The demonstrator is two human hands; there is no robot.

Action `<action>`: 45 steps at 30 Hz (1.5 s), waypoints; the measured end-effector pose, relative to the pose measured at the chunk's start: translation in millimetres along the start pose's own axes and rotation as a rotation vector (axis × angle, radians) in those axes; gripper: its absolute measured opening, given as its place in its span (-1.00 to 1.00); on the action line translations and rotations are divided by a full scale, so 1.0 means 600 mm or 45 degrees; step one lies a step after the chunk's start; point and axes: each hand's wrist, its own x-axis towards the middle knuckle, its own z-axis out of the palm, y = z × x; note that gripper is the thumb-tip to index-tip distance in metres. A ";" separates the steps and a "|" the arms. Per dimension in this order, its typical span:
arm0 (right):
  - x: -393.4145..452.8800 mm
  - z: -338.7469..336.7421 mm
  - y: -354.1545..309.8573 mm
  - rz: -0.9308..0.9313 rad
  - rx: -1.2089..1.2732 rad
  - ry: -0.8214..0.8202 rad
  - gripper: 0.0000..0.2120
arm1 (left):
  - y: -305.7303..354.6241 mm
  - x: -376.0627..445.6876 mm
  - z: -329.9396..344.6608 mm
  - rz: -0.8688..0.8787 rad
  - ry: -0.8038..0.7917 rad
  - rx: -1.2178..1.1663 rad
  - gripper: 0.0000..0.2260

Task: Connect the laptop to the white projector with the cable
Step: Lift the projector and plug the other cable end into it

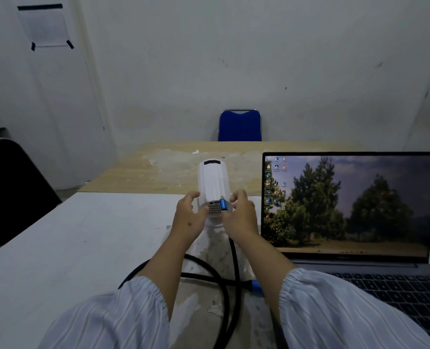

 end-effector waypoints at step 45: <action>0.004 0.017 0.022 0.000 -0.207 -0.083 -0.78 | -0.019 0.053 0.031 -0.226 -0.134 -0.193 -0.55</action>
